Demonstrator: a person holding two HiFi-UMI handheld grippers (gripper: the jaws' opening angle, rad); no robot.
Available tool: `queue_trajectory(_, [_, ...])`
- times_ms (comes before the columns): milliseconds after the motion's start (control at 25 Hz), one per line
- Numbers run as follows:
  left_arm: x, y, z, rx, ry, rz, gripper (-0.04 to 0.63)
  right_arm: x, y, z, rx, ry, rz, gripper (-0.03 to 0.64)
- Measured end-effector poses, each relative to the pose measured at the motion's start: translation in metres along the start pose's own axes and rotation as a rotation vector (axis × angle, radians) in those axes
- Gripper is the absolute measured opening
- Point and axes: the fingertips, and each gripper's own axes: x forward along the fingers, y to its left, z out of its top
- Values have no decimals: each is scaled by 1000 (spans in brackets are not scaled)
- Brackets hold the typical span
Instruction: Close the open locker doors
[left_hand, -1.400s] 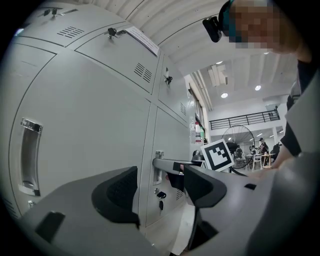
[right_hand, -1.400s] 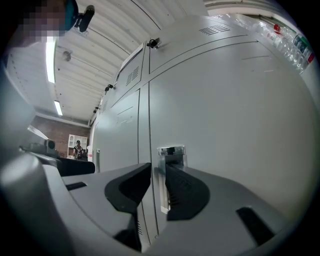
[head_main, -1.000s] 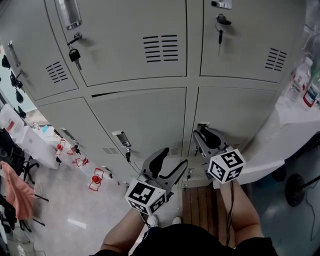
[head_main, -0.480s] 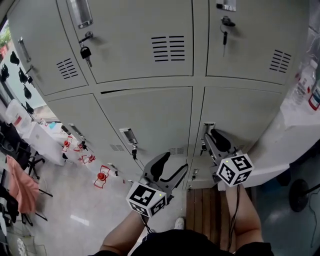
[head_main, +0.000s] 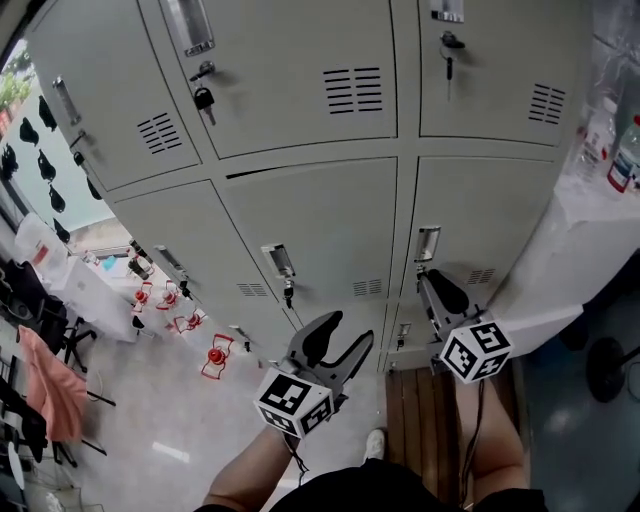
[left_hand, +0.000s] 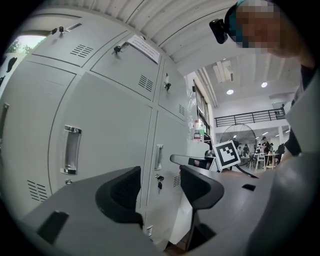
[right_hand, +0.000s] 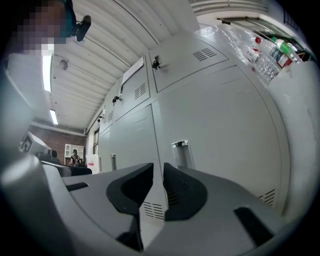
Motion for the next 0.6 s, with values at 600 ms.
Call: queue_trajectory(600, [-211, -28, 2, 2, -47, -72, 15, -121, 214, -2, -145, -25, -56, 5])
